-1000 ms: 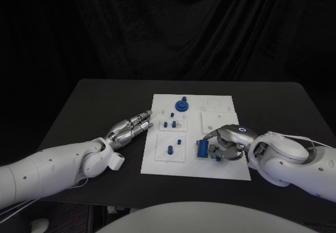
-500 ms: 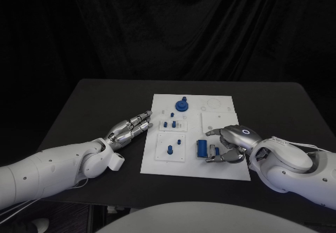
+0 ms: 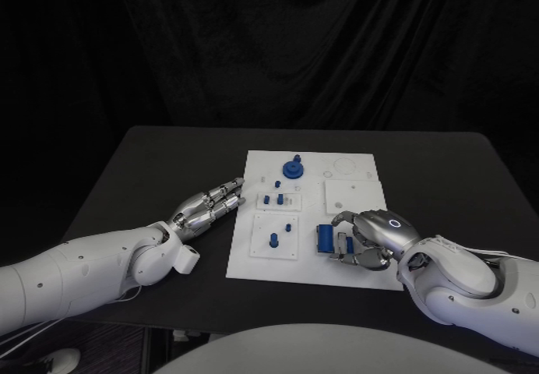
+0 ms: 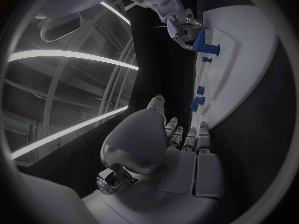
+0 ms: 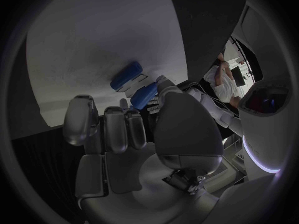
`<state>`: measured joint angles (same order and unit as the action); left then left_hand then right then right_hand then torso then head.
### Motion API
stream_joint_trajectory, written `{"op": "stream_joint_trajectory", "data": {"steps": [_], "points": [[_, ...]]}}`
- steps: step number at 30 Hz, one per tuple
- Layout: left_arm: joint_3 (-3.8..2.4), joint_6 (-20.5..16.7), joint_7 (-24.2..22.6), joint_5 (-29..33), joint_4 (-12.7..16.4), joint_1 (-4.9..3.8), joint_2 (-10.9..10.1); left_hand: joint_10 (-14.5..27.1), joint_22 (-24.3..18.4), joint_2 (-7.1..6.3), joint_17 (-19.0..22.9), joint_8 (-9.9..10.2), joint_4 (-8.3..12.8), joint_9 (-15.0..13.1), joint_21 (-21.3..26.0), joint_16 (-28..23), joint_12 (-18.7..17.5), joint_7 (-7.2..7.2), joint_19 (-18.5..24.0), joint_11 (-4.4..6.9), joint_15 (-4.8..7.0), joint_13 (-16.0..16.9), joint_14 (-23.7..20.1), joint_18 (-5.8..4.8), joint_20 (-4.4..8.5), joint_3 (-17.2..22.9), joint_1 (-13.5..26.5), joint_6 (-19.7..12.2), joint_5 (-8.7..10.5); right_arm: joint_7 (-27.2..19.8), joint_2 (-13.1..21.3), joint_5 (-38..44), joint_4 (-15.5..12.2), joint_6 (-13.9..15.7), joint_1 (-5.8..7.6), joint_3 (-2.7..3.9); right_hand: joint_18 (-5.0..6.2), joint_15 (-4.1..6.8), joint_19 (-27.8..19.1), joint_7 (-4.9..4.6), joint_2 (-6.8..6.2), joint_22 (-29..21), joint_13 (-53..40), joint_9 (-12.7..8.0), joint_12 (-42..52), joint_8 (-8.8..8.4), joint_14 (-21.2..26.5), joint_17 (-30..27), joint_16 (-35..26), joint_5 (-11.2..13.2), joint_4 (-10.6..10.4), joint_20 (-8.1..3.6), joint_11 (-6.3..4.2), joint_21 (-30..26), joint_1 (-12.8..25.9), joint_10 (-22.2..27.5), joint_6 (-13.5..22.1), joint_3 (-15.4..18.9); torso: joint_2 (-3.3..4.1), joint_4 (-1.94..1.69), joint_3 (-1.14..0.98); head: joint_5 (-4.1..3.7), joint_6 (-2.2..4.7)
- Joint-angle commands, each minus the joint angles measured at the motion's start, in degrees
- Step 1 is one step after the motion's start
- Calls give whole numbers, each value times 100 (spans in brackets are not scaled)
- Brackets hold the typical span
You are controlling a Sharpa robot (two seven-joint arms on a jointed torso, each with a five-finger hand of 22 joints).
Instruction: Assemble the parts on the task board
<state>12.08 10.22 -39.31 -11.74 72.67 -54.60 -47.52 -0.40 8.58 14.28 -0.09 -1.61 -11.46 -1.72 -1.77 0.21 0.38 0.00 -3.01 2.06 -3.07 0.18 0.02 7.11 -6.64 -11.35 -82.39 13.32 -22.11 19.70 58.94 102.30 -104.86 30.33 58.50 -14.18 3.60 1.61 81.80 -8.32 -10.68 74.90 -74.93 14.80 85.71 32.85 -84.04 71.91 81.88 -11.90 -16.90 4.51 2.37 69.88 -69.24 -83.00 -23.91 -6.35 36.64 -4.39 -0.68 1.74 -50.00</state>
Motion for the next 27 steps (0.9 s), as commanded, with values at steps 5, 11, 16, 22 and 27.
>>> {"op": "stream_joint_trajectory", "data": {"steps": [5, 11, 16, 22, 27], "points": [[1, 65, -171, 33, 13, 25, 8, -6, -12, 2, 9, -17, 11, -8, 0, -21, -25, -51, -14, -40, -42, -4, -2, 42, -34, 45, -28, 4, -28, 129, -72, 208, 31, 350, -65, 3, 93, 1, 6, 14, 162, 905, -576, 181, 12, 822, -113, -7, -5, -682, 10, 0, 6, -30, -227, 26, 575, -156, -3, 2, 5, -9, 0], [1, 74, -150, 33, 15, 28, 1, -11, -16, 5, 9, -20, 13, -10, 0, -21, -23, -68, -13, -59, -39, -3, -2, 43, -33, 53, -21, 17, -27, 76, -75, 210, 17, 512, -77, 3, 92, -2, 9, 8, 169, 907, -568, 175, 9, 898, -114, -6, -3, -726, 6, 1, 13, -28, -235, 33, 684, -160, -4, -6, 6, -3, 0], [1, 82, -137, 33, 16, 31, -4, -14, -18, 4, 9, -21, 15, -10, 0, -21, -22, -80, -14, -73, -36, -2, -2, 45, -32, 56, -16, 21, -26, 60, -82, 210, -3, 517, -81, 3, 84, -9, 28, 1, 122, 918, -559, 168, 7, 1022, -124, 15, 10, -634, -1, 6, 21, 5, -140, 38, 778, -106, -9, -4, 6, 2, 0], [1, 90, -127, 33, 17, 34, -2, -14, -18, 4, 9, -21, 15, -10, 0, -21, -22, -80, -14, -73, -36, -2, -2, 45, -32, 56, -16, 21, -26, 85, -97, 210, -1, 460, -82, 3, 80, -14, 45, -5, 9, 924, -537, 126, 1, 1176, -133, 21, 18, -261, -11, 11, 27, 24, 10, 51, 888, -9, -9, -1, 7, 6, 0], [1, 96, -113, 33, 19, 36, -3, -14, -18, 4, 9, -21, 15, -10, 0, -21, -22, -80, -14, -73, -36, -2, -2, 45, -32, 56, -16, 21, -26, 115, -102, 210, 6, 434, -82, 3, 84, -18, 38, -13, -22, 918, -489, 100, -22, 1182, -129, 5, 11, -231, -12, 14, 34, 4, 10, 91, 948, 9, -6, -2, 6, -5, 0]]}}
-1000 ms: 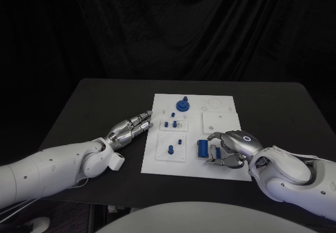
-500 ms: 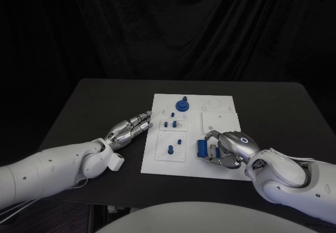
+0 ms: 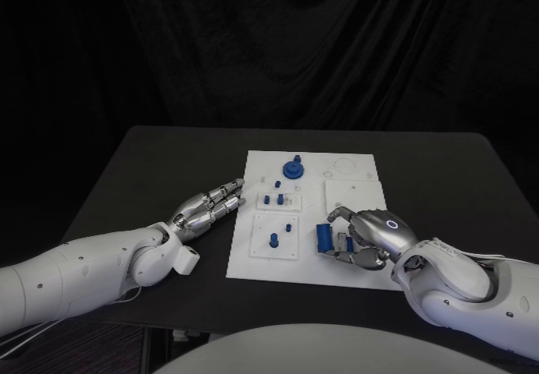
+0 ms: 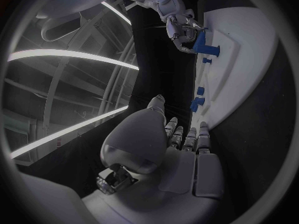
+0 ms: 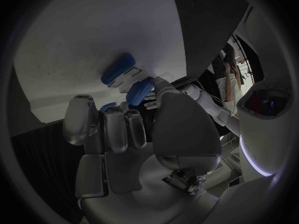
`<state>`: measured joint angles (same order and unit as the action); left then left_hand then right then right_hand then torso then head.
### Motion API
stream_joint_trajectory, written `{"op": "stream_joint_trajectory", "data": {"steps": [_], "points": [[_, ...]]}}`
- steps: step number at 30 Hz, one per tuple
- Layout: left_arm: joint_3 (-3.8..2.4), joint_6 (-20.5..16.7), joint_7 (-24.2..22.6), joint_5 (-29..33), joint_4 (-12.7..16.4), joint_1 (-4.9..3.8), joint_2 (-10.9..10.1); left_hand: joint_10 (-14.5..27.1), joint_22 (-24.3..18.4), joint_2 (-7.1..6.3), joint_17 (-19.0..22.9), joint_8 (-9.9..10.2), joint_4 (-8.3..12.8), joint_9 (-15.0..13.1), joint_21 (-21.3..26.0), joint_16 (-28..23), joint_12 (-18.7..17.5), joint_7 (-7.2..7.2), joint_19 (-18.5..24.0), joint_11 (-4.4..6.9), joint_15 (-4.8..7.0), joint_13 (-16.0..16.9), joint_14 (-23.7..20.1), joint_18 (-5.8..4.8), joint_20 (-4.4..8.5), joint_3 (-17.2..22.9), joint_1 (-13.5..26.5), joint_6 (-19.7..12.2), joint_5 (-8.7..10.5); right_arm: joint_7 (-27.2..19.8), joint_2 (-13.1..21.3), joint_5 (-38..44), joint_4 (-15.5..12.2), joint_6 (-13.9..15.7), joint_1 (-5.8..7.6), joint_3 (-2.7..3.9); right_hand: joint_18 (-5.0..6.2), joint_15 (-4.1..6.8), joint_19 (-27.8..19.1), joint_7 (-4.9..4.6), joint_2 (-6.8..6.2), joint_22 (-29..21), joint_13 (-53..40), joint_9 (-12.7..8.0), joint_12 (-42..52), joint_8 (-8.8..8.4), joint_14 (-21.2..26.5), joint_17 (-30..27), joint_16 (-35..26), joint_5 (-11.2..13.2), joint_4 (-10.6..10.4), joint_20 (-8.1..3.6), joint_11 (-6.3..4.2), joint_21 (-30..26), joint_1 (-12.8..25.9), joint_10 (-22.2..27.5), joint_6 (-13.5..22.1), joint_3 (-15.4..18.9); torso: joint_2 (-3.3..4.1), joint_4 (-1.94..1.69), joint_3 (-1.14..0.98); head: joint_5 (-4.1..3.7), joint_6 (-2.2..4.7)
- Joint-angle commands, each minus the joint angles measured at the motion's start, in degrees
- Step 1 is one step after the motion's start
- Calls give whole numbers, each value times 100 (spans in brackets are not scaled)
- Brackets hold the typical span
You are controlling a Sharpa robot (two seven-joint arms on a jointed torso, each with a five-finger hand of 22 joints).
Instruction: Assemble the parts on the task board
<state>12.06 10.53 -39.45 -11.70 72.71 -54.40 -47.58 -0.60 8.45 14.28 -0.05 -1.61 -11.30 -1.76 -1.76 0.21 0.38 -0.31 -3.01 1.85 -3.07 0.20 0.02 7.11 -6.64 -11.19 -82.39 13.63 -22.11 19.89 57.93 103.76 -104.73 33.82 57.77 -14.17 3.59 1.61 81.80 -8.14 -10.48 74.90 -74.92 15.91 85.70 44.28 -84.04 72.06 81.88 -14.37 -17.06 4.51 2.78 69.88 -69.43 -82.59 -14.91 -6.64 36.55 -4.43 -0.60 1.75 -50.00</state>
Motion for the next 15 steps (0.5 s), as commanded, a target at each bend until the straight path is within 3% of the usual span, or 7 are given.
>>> {"op": "stream_joint_trajectory", "data": {"steps": [1, 10, 13, 15], "points": [[2, 66, -98, 29, 16, 16, 2, 7, -5, 4, 5, -21, -1, -6, 0, -21, -22, -49, -14, -52, -36, -4, -2, 45, -33, 40, -16, -10, -26, 98, -3, 65, -7, 83, -9, 2, 85, -20, 37, -35, -55, 917, -477, -26, -28, 37, -125, -20, 6, 19, 3, 16, -5, 0, 24, 61, 79, 46, 4, 2, -1, -5, 0], [2, 73, -81, 29, 21, 18, 4, 3, -6, 3, 5, -22, 1, -7, 0, -21, -21, -62, -14, -66, -34, -3, -2, 46, -32, 43, -10, -3, -25, 35, -25, 65, -12, 26, -9, 2, 89, -29, 28, -57, -219, 913, -322, -216, -109, -43, -114, -43, -3, -33, -7, 28, 0, -24, -79, 202, 482, 176, 5, 1, -1, -18, 0], [2, 76, -75, 29, 22, 19, 5, 3, -6, 3, 5, -22, 1, -7, 0, -21, -21, -62, -14, -66, -34, -3, -2, 46, -32, 43, -10, -3, -25, -6, -34, 65, -10, 37, -9, 2, 89, -15, 33, -28, -159, 916, -319, -250, -112, -31, -117, -38, 0, -53, -4, 20, -21, -15, -134, 207, 504, 136, 6, -3, -1, -27, 0], [2, 77, -71, 29, 22, 19, 5, 3, -6, 3, 5, -22, 1, -7, 0, -21, -21, -62, -14, -66, -34, -3, -2, 46, -32, 43, -10, -3, -25, -34, -41, 65, -7, 46, -9, 2, 90, 9, 36, 10, -69, 917, -323, -291, -111, 3, -119, -35, 2, -223, 2, 4, -53, -16, -220, 205, 491, 55, 5, 0, -1, -25, 0]]}}
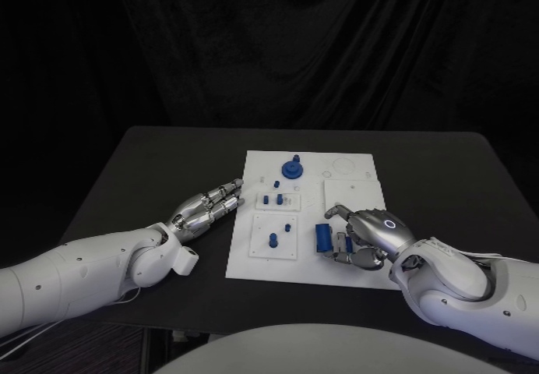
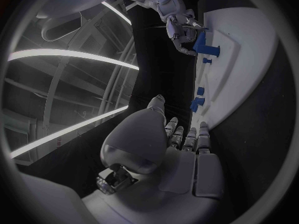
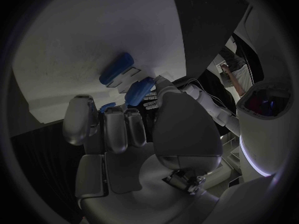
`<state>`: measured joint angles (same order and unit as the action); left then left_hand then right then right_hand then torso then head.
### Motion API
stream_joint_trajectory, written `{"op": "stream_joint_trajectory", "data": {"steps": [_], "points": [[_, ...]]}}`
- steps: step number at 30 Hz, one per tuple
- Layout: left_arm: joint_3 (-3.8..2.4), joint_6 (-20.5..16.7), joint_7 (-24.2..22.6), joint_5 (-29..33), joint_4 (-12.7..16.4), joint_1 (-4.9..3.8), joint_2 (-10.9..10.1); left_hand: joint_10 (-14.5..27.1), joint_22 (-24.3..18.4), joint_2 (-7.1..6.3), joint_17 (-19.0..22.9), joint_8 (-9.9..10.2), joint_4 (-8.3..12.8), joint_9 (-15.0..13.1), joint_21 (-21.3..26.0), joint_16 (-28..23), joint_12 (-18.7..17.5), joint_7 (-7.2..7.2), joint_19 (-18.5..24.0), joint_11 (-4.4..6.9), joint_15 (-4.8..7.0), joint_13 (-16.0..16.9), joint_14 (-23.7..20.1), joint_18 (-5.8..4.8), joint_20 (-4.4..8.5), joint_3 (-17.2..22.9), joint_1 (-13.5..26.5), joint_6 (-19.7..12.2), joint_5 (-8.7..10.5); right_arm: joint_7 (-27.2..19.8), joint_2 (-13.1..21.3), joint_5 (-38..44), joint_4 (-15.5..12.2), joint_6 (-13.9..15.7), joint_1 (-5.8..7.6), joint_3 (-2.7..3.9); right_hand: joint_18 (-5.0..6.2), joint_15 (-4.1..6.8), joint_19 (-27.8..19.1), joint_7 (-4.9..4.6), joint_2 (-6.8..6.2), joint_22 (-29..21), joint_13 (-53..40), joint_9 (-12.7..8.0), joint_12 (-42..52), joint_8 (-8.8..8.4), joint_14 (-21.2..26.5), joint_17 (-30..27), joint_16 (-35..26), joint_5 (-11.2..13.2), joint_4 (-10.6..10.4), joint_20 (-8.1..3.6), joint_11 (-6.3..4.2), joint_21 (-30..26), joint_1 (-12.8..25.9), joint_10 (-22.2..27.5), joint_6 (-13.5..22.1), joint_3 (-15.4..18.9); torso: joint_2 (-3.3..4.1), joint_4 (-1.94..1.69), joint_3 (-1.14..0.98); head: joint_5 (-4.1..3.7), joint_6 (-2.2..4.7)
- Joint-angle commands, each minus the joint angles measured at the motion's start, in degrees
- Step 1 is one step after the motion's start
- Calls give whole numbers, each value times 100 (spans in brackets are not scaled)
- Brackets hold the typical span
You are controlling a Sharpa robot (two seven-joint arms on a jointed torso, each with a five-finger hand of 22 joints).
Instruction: Assemble the parts on the task board
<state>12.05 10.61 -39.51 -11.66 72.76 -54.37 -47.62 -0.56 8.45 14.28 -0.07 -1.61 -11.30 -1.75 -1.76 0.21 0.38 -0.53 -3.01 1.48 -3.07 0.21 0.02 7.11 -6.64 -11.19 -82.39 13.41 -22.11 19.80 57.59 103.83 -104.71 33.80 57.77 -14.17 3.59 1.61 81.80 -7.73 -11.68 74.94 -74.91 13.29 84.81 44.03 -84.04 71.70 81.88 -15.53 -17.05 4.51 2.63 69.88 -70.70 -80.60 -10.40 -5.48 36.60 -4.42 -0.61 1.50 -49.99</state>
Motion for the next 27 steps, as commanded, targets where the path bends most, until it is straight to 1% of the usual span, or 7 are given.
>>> {"op": "stream_joint_trajectory", "data": {"steps": [1, 10, 14, 18, 19, 24, 27], "points": [[3, 69, -65, 25, 17, 17, 9, -1, -6, 3, 7, -22, 1, -8, -1, -21, -21, -40, -14, -29, -34, -3, -2, 46, -32, 43, -10, 19, -26, -36, -10, 58, -8, 54, -9, 2, 87, 28, 44, -4, 117, 918, -329, -56, -20, 60, -121, 4, 4, -221, 6, -12, -61, -1, -143, 1, -2, -118, -2, -1, 0, 1, -1], [3, 75, -59, 26, 12, 18, 17, -4, -8, 3, 7, -23, 3, -9, -1, -21, -21, -52, -14, -41, -31, -3, -2, 48, -31, 48, -1, 23, -24, -108, -41, 56, 16, 37, -9, 3, 75, 91, 75, 79, 318, 934, -370, -175, 1, 147, -139, 34, 19, -458, 24, -72, -134, 50, -211, -35, -221, -265, -3, -4, 0, 8, -1], [3, 79, -57, 26, 7, 18, 21, -4, -8, 3, 7, -23, 3, -9, -1, -21, -21, -52, -14, -41, -31, -3, -2, 48, -31, 48, -1, 23, -24, -148, -52, 0, 30, 43, -9, 3, 70, 132, 91, 135, 419, 942, -399, -239, 17, 214, -152, 51, 27, -568, 39, -108, -181, 74, -200, -61, -510, -332, -4, -4, 1, 12, -1], [3, 81, -58, 25, 7, 19, 24, -15, -9, 3, 7, -23, 3, -9, -1, -21, -18, -55, -14, -46, -30, 1, -2, 49, -31, 50, 2, 20, -23, -181, -58, -34, 34, 50, -9, 3, 61, 176, 113, 195, 514, 954, -443, -332, 37, 229, -168, 80, 40, -841, 66, -151, -232, 111, -251, -96, -897, -433, -3, -6, 0, 16, -1], [3, 81, -58, 25, 7, 19, 24, -19, -9, 3, 7, -23, 3, -9, -1, -21, -16, -57, -14, -49, -29, 2, -2, 49, -31, 51, 4, 21, -23, -190, -59, -40, 33, 59, -9, 3, 62, 194, 116, 219, 513, 955, -455, -394, 42, 175, -171, 85, 42, -935, 62, -174, -271, 112, -272, -105, -1119, -472, -2, -6, -1, 17, -1], [3, 81, -63, 25, 7, 20, 22, -22, -11, 3, 7, -22, 3, -8, 0, -21, -15, -60, -13, -53, -28, 3, -2, 50, -30, 52, 6, 18, -23, -267, -42, -54, 9, 201, -9, 3, 37, 261, 166, 301, 494, 987, -541, -570, 82, -84, -204, 158, 75, -1323, 80, -235, -335, 219, -367, -184, -1752, -650, -4, -2, -1, 27, -1], [3, 78, -71, 25, 9, 21, 18, -22, -11, 3, 7, -22, 3, -8, 0, -21, -15, -60, -13, -53, -28, 3, -2, 50, -30, 52, 6, 18, -23, -311, -9, -56, -29, 323, -8, 3, 27, 276, 189, 317, 479, 1001, -580, -620, 100, -195, -222, 199, 94, -1422, 72, -251, -350, 272, -363, -221, -1958, -713, -2, 1, -1, 32, -1]]}}
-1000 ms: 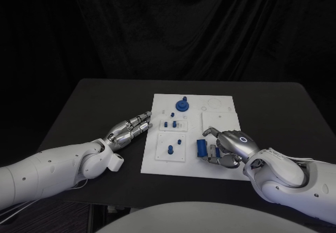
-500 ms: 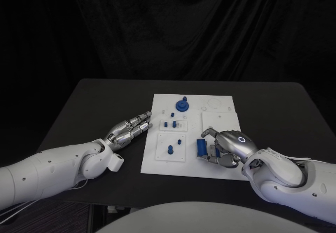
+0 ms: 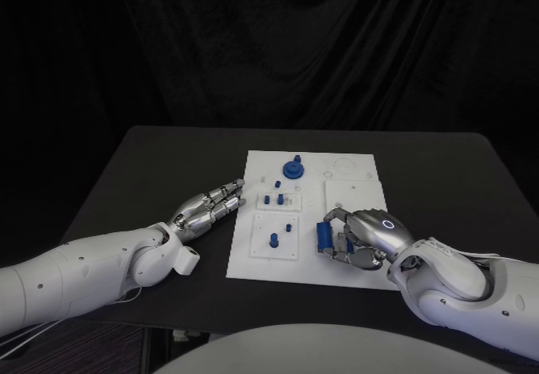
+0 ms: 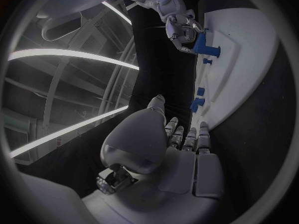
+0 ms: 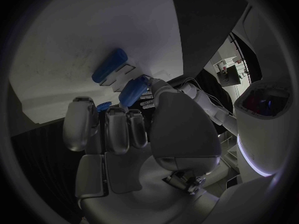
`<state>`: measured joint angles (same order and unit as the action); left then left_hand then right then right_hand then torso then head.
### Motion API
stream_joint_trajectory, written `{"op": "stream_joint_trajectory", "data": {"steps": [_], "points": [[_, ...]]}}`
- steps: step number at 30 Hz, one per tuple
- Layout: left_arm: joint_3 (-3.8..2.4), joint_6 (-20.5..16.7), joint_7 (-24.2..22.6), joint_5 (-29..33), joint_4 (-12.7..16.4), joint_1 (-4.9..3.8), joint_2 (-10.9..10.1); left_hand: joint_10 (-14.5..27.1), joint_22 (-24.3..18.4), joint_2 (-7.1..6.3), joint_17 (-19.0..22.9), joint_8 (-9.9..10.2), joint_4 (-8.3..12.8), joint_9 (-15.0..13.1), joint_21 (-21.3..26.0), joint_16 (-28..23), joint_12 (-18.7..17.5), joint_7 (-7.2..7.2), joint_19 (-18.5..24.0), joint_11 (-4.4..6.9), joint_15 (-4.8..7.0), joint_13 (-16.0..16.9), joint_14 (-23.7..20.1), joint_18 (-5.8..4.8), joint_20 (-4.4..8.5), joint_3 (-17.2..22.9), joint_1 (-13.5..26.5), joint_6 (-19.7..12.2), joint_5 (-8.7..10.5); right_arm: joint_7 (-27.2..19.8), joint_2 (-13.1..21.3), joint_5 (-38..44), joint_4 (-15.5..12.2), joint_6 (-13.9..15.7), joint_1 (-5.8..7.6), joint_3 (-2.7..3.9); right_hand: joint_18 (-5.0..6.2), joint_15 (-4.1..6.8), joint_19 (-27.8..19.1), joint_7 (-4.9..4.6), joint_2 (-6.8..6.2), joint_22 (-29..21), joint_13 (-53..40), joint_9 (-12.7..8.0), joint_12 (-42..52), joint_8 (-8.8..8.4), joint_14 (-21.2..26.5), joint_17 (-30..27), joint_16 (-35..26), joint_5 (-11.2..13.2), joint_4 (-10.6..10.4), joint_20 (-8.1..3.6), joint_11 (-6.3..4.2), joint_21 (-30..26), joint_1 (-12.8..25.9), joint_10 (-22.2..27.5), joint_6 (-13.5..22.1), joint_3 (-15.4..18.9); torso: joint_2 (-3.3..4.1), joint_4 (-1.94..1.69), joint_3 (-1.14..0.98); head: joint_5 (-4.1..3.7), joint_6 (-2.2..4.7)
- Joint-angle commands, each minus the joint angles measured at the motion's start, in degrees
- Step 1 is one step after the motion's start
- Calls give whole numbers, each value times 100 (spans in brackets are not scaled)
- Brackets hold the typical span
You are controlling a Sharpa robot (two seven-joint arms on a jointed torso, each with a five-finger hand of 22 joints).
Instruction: Assemble the parts on the task board
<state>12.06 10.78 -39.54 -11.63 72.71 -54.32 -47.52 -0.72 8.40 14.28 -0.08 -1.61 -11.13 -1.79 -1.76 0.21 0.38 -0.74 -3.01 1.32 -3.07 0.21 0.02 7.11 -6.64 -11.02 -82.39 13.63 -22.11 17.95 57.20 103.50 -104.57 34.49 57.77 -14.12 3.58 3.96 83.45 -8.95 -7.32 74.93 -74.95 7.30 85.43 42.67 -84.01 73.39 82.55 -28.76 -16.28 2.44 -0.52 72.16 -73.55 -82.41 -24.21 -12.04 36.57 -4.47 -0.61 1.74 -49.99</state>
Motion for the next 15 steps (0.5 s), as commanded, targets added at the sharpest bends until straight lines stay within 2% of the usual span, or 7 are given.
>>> {"op": "stream_joint_trajectory", "data": {"steps": [1, 3, 6, 9, 12, 15], "points": [[3, 59, -72, 22, 15, 16, 6, -8, -6, 3, 8, -22, -13, -5, -1, -21, -15, -41, -14, -39, -27, 3, -2, 51, -30, 36, 8, -3, -22, -140, 52, -24, -65, 304, -8, -2, 19, 51, 41, 445, 44, 1014, -605, -40, 51, -110, -236, 55, 40, -199, -13, -52, -41, 82, -59, -68, -719, -97, 1, 7, -1, 11, -1], [3, 56, -80, 22, 19, 16, 2, -11, -5, 3, 8, -22, -13, -5, -1, -21, -14, -42, -14, -41, -27, 4, -2, 51, -30, 37, 10, -2, -22, -153, 101, -24, -119, 386, -8, -2, 7, 58, 67, 448, 31, 1029, -651, -82, 70, -254, -254, 93, 57, -416, -18, -67, -52, 141, -9, -112, -935, -183, 2, 6, -2, 11, -1], [3, 49, -101, 22, 23, 17, -7, -14, -8, 3, 8, -22, -14, -5, 0, -21, -13, -45, -13, -45, -25, 5, -2, 52, -30, 38, 14, -1, -19, -146, 191, -25, -217, 486, -4, -1, -2, 62, 82, 442, 24, 1038, -700, -106, 91, -355, -265, 116, 68, -513, -20, -66, -43, 177, 44, -155, -1062, -234, 3, 4, -2, 5, -1], [3, 30, -149, 22, 29, 17, -14, -20, -14, 0, 8, -23, -34, -6, 0, -21, -11, -47, -11, -48, -16, 6, -2, 57, -24, 31, 48, 4, -7, -121, 305, -26, -339, 550, 11, -1, -11, 57, 101, 428, 20, 1051, -749, -123, 111, -449, -279, 148, 82, -619, -27, -66, -38, 225, 117, -196, -1180, -281, 0, 9, 3, 35, -1], [3, 4, -224, 22, 43, 17, -20, -28, -22, -12, 8, -25, -56, -7, 2, -21, -9, -40, -8, -42, 4, 8, -2, 62, -11, 18, 83, 15, -7, -89, 407, -62, -445, 561, 43, 0, -29, 57, 136, 424, 18, 1076, -823, -132, 144, -533, -303, 218, 115, -723, -29, -65, -35, 314, 201, -257, -1300, -324, -1, -1, 8, 3, -1], [3, -16, -296, 22, 57, 17, -23, -36, -31, -18, 8, -27, -69, -8, 4, -21, -7, -34, -4, -37, 19, 10, -2, 66, 1, 10, 101, 27, -8, -66, 458, -158, -493, 507, 64, 0, -36, 57, 149, 425, 18, 1085, -852, -133, 157, -560, -312, 243, 127, -739, -31, -66, -37, 346, 240, -281, -1345, -336, -2, 5, 8, 17, -1]]}}
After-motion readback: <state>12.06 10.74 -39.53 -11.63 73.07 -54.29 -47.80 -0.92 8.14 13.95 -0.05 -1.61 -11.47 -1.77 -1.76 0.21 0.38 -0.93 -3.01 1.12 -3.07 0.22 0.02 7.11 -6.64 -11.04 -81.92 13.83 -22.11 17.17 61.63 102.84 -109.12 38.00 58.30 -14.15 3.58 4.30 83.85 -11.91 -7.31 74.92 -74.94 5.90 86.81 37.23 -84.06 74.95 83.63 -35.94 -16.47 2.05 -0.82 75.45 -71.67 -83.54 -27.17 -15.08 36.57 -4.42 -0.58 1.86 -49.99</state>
